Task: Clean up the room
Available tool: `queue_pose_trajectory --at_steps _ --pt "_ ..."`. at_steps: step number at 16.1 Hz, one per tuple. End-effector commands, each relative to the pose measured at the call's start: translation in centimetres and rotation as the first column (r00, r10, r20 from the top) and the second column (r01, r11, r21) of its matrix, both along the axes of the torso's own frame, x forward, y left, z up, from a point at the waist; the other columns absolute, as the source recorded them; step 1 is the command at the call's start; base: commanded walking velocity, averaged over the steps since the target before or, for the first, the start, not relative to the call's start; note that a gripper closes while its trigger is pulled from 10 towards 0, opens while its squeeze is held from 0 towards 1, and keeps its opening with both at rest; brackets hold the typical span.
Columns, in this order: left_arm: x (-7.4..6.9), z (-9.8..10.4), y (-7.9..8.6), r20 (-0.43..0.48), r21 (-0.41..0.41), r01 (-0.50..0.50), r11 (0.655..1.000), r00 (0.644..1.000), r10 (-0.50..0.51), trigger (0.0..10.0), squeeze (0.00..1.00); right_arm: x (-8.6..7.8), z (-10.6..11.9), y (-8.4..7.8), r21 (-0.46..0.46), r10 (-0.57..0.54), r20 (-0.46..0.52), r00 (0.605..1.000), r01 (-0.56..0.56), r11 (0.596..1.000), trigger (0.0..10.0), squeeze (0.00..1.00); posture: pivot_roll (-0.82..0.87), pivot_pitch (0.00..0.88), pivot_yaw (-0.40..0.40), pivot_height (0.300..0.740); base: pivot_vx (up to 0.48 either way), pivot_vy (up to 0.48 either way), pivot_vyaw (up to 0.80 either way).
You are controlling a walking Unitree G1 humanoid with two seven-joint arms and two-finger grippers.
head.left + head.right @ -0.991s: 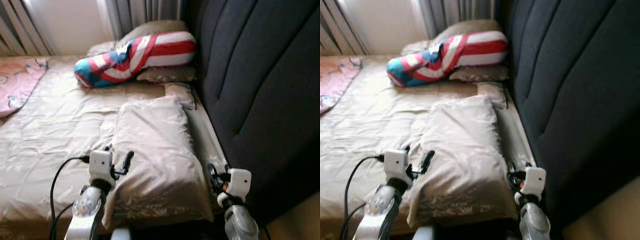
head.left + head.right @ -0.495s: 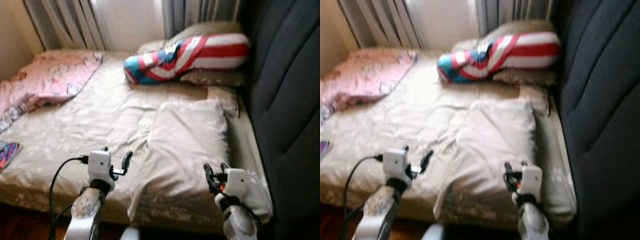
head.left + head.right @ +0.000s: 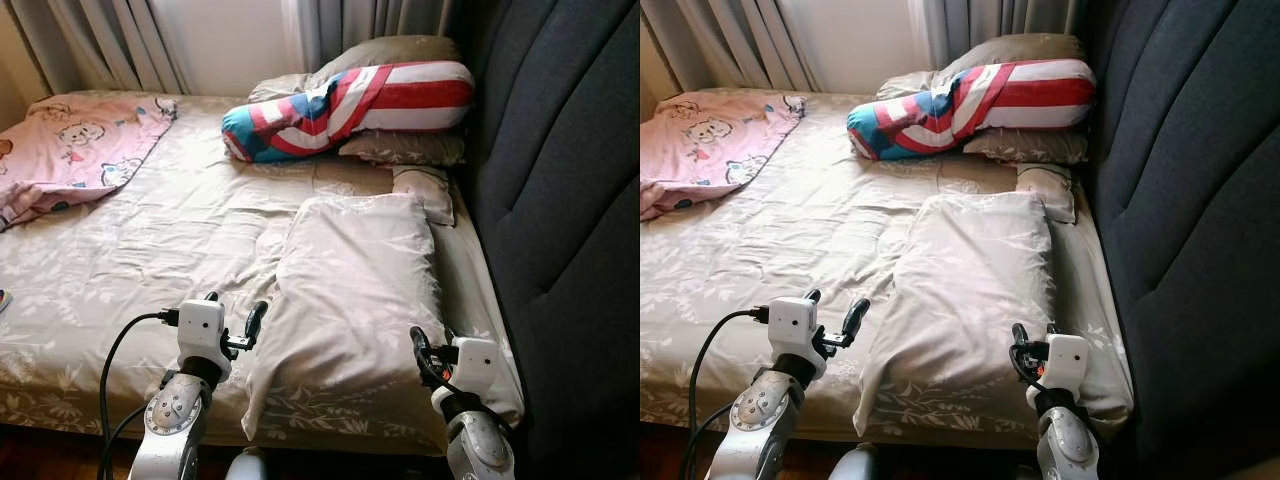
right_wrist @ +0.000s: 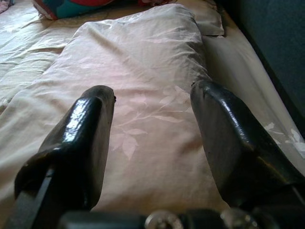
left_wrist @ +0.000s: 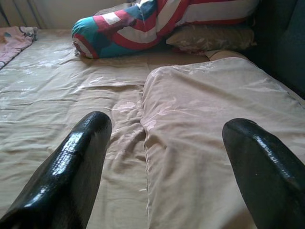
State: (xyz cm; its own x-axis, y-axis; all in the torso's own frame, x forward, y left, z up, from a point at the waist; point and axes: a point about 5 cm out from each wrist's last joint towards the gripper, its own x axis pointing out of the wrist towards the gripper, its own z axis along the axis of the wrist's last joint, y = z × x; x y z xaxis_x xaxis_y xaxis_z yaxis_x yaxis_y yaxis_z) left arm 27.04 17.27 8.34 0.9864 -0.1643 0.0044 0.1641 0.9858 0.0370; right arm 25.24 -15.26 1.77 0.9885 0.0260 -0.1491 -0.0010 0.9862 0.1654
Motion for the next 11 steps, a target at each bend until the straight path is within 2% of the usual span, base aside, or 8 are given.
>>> queue_pose_trajectory --at_steps 1,11 --pt "0.21 0.14 0.05 0.005 -0.009 0.007 1.000 1.000 -0.006 10.0 0.00 0.14 0.02 -0.21 0.006 -0.019 0.001 1.000 0.019 1.000 10.0 0.00 0.00 0.030 -0.012 0.660 0.270 0.000 0.00" --pt "0.42 0.27 -0.09 0.011 -0.010 0.014 1.000 1.000 -0.014 10.0 0.00 0.56 0.09 -0.35 0.004 -0.035 -0.004 0.999 0.035 0.999 10.0 0.00 0.00 0.022 -0.015 0.660 0.310 0.000 0.00"
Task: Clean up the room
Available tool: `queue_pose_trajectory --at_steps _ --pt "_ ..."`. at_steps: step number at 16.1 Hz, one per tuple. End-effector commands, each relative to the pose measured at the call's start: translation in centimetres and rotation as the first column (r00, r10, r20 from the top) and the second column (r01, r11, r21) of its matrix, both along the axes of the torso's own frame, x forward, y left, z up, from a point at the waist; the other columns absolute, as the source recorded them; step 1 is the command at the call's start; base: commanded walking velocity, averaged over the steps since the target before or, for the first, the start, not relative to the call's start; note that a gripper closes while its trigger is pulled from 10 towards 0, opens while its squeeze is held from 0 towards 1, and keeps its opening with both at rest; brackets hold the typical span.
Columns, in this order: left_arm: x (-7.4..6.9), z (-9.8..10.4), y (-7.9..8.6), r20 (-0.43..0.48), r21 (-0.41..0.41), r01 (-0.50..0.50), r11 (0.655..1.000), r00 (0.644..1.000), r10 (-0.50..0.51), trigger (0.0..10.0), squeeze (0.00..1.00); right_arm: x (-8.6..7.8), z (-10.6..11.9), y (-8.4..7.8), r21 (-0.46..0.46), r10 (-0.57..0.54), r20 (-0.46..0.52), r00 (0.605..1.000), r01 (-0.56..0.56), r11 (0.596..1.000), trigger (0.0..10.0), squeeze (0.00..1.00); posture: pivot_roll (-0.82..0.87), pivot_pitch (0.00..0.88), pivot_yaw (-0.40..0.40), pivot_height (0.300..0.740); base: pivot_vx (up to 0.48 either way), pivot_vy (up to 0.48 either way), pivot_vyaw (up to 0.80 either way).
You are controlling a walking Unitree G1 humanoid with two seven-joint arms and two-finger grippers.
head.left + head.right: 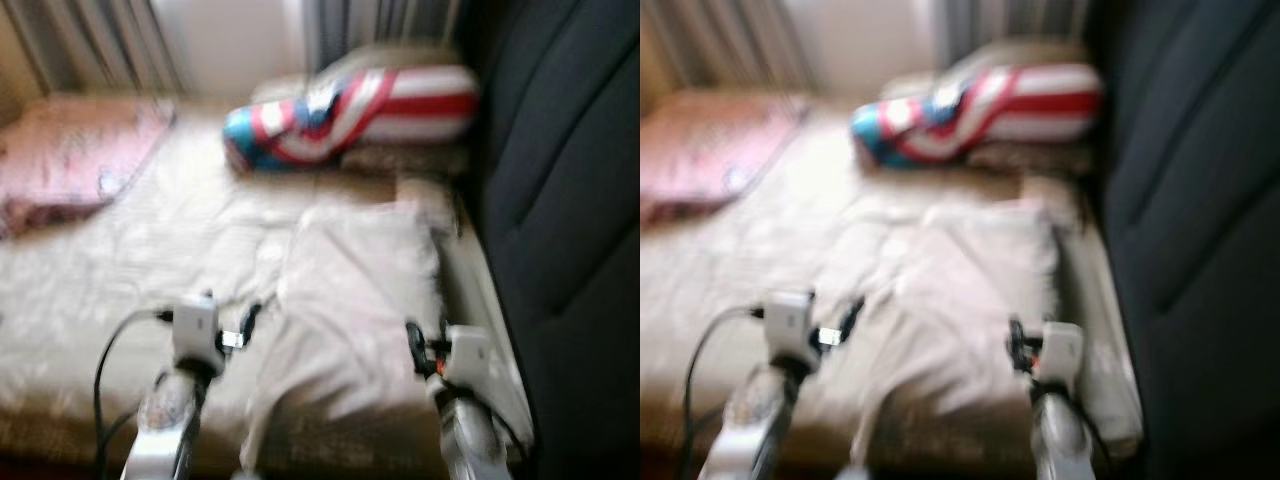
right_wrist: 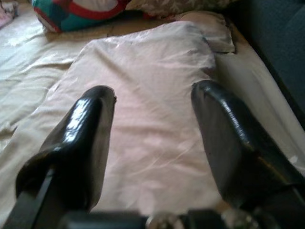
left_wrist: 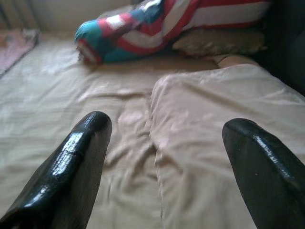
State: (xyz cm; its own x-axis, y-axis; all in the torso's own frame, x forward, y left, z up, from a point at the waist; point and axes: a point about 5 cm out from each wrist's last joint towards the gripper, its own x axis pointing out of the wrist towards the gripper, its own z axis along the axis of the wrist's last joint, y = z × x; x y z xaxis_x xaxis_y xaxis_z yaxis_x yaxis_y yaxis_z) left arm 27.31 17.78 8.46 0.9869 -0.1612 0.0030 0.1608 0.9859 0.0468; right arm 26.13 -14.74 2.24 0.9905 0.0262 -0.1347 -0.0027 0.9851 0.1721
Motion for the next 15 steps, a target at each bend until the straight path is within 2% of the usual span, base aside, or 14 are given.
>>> queue_pose_trajectory --at_steps 1,4,5,7,10,15 --pt "0.14 0.16 -0.59 0.011 -0.020 0.017 1.000 1.000 -0.017 10.0 0.00 -0.30 -0.41 -0.94 -0.004 -0.039 -0.021 0.999 0.039 0.999 10.0 0.00 0.00 0.024 -0.016 0.660 0.326 0.000 0.00" --pt "0.10 0.16 -0.61 0.010 -0.021 0.019 1.000 1.000 -0.019 10.0 0.00 -0.15 -0.64 -1.05 -0.001 -0.047 -0.045 0.998 0.047 0.999 10.0 0.00 0.00 0.029 -0.017 0.660 0.322 0.000 -0.14" --pt "0.10 0.16 -0.63 0.009 -0.021 0.021 1.000 1.000 -0.020 10.0 0.00 -0.13 -0.66 -1.02 -0.002 -0.046 -0.047 0.998 0.046 0.999 10.0 0.00 0.00 0.037 -0.018 0.660 0.000 0.000 -0.74" --pt "0.11 0.22 -0.58 0.009 -0.022 0.019 1.000 1.000 -0.019 10.0 0.00 -0.08 -0.51 -0.98 -0.009 -0.040 -0.033 0.999 0.040 0.999 10.0 0.00 -0.01 0.051 -0.017 0.660 0.000 0.000 0.00" --pt "0.30 0.30 -0.46 0.005 -0.014 0.022 1.000 1.000 -0.022 10.0 0.00 0.66 -0.72 -0.97 -0.009 -0.044 -0.076 0.996 0.044 0.999 10.0 0.00 -0.01 0.070 -0.014 0.660 0.000 0.000 0.00" --pt "0.30 0.30 -0.46 0.005 -0.014 0.022 1.000 1.000 -0.022 10.0 0.00 0.66 -0.72 -0.97 -0.009 -0.044 -0.076 0.996 0.044 0.999 10.0 0.00 -0.01 0.070 -0.014 0.660 0.000 0.000 0.00"
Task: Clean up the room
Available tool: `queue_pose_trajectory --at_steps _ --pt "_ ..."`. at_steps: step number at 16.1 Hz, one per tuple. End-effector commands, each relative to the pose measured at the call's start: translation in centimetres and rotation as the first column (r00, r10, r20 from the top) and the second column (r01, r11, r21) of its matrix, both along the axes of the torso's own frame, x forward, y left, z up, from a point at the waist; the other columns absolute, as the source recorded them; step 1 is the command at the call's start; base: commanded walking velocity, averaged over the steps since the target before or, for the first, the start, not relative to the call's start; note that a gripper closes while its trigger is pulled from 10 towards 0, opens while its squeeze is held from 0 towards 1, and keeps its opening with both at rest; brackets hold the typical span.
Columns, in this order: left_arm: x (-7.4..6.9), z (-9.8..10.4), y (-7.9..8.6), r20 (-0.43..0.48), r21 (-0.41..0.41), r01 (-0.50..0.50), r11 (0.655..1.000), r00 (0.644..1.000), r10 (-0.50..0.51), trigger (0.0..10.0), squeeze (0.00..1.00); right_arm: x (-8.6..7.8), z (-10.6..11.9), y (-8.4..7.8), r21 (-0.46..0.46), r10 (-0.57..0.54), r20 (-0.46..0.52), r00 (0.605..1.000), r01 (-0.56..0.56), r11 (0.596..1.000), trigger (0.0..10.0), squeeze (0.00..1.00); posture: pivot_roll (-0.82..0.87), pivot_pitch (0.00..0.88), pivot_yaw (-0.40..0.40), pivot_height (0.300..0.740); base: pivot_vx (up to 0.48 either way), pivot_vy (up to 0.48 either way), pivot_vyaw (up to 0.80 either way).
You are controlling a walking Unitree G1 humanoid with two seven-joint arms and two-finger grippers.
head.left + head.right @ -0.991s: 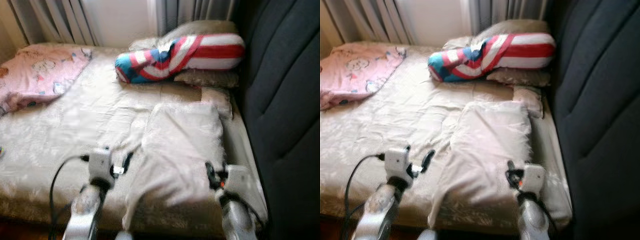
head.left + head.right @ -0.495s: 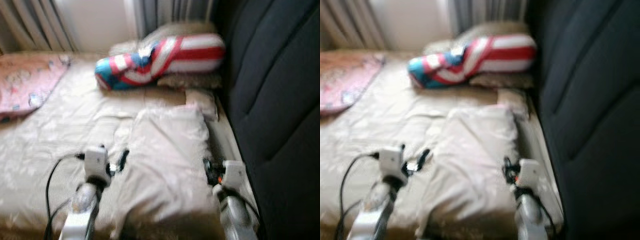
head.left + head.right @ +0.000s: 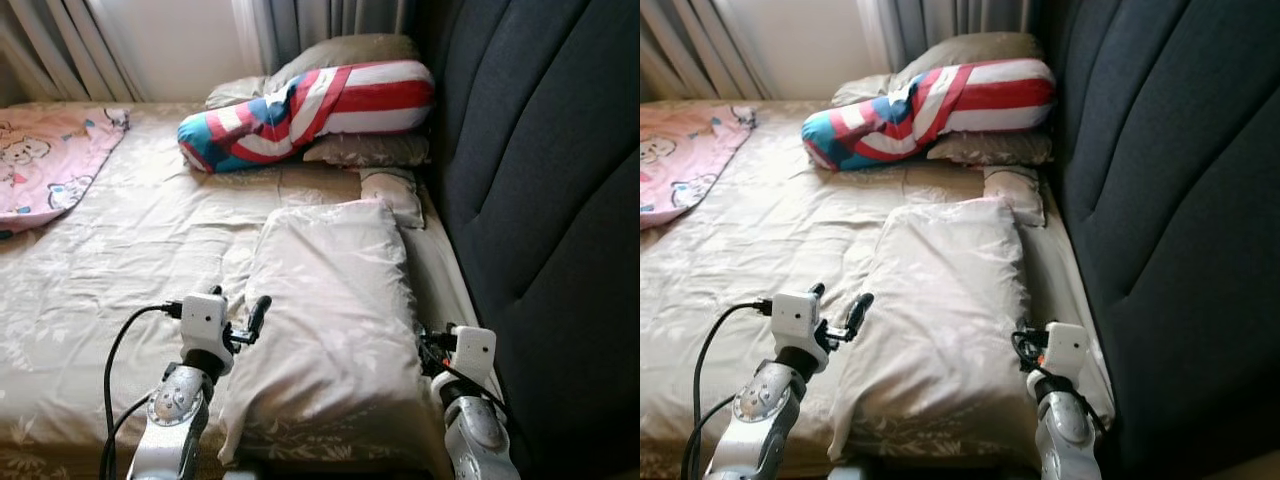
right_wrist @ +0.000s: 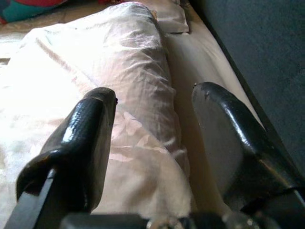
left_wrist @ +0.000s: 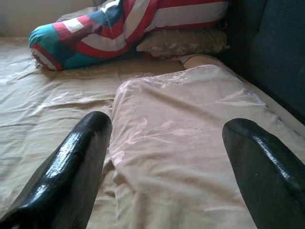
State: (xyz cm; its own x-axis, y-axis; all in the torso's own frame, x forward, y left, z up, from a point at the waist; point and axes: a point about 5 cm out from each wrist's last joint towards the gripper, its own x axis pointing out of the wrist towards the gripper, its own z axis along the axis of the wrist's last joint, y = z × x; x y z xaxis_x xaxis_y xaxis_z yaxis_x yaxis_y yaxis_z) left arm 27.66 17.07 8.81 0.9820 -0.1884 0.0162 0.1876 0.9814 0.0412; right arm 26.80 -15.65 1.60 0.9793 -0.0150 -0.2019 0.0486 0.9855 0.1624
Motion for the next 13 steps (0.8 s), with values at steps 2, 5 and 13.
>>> queue_pose_trajectory --at_steps 2,5,13 --pt "0.0 -0.1 0.3 -0.008 -0.006 -0.005 1.000 1.000 0.005 10.0 0.00 0.0 -0.1 -0.1 0.001 -0.004 -0.008 1.000 0.004 1.000 10.0 0.00 -0.01 0.070 -0.014 0.660 0.000 0.000 0.00" --pt "0.0 -0.1 0.3 -0.008 -0.006 -0.005 1.000 1.000 0.005 10.0 0.00 0.0 -0.1 -0.1 0.001 -0.004 -0.008 1.000 0.004 1.000 10.0 0.00 -0.01 0.070 -0.014 0.660 0.000 0.000 0.00" --pt "1.2 1.9 0.7 0.000 -0.015 0.019 1.000 1.000 -0.019 10.0 0.00 7.8 4.6 -1.6 -0.044 -0.029 -0.069 0.997 0.026 0.999 10.0 0.00 0.04 0.196 0.062 0.660 0.000 0.000 0.00"
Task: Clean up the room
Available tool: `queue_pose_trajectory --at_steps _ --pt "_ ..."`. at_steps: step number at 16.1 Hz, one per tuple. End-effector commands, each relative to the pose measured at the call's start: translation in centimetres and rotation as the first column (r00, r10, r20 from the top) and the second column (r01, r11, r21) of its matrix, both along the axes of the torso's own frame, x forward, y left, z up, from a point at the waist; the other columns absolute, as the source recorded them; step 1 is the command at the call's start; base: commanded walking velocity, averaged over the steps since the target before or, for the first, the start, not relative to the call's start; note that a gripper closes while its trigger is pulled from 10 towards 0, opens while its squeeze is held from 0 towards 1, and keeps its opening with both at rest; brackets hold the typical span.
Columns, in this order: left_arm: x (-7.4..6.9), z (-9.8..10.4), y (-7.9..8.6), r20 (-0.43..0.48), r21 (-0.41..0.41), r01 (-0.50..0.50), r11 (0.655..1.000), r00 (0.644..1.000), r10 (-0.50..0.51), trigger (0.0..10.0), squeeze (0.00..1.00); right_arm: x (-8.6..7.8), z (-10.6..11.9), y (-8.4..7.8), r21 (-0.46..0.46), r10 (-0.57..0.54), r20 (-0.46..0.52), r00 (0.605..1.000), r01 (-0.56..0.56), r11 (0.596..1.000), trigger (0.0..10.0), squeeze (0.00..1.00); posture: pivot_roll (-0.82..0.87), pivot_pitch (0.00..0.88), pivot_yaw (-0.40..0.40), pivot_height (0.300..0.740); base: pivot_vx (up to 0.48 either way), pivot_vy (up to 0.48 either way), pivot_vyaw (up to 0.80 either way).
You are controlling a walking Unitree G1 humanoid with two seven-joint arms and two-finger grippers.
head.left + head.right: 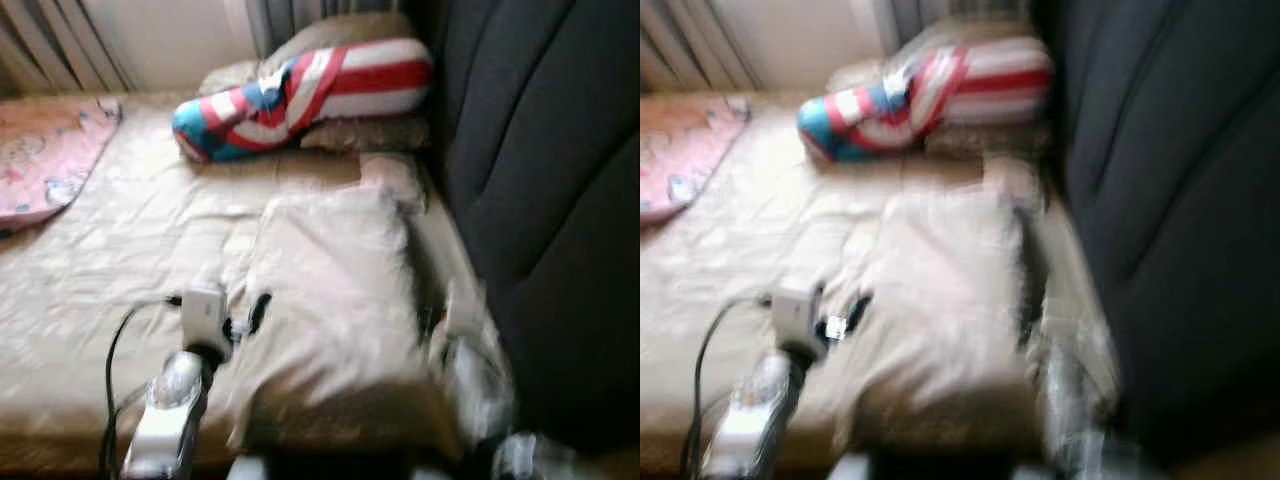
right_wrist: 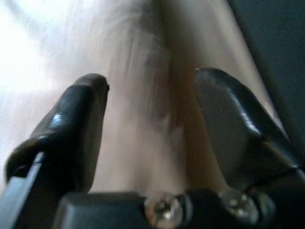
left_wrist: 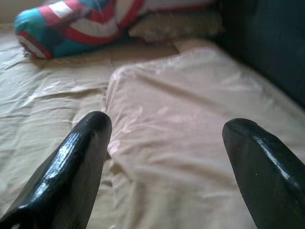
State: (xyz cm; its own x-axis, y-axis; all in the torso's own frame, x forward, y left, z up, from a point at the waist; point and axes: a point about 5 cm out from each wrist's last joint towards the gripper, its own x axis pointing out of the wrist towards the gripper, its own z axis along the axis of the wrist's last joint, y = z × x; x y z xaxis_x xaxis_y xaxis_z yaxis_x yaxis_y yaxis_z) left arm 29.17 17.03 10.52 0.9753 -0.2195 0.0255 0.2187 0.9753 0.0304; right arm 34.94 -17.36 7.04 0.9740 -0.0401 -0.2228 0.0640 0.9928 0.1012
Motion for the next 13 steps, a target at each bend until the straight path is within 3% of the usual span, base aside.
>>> queue_pose_trajectory --at_steps 1,9,13 --pt "-0.1 0.1 0.6 -0.005 -0.002 -0.017 1.000 1.000 0.017 10.0 0.00 -0.3 -0.5 0.3 0.037 -0.011 -0.003 1.000 0.011 0.999 10.0 0.00 0.03 0.197 0.061 0.660 0.000 0.000 0.00" --pt "1.0 0.2 0.3 0.000 -0.017 -0.050 0.999 0.999 0.050 10.0 0.00 -1.6 -1.8 0.5 0.058 0.004 0.018 1.000 -0.005 0.998 10.0 0.00 0.00 0.189 0.042 0.660 0.000 0.000 0.00" --pt "1.5 -0.1 0.4 -0.008 -0.018 -0.063 0.998 0.998 0.063 10.0 0.00 -2.4 -1.6 1.5 0.070 0.033 0.117 0.993 -0.042 0.997 10.0 0.00 -0.01 0.184 0.037 0.660 0.000 0.000 0.00"
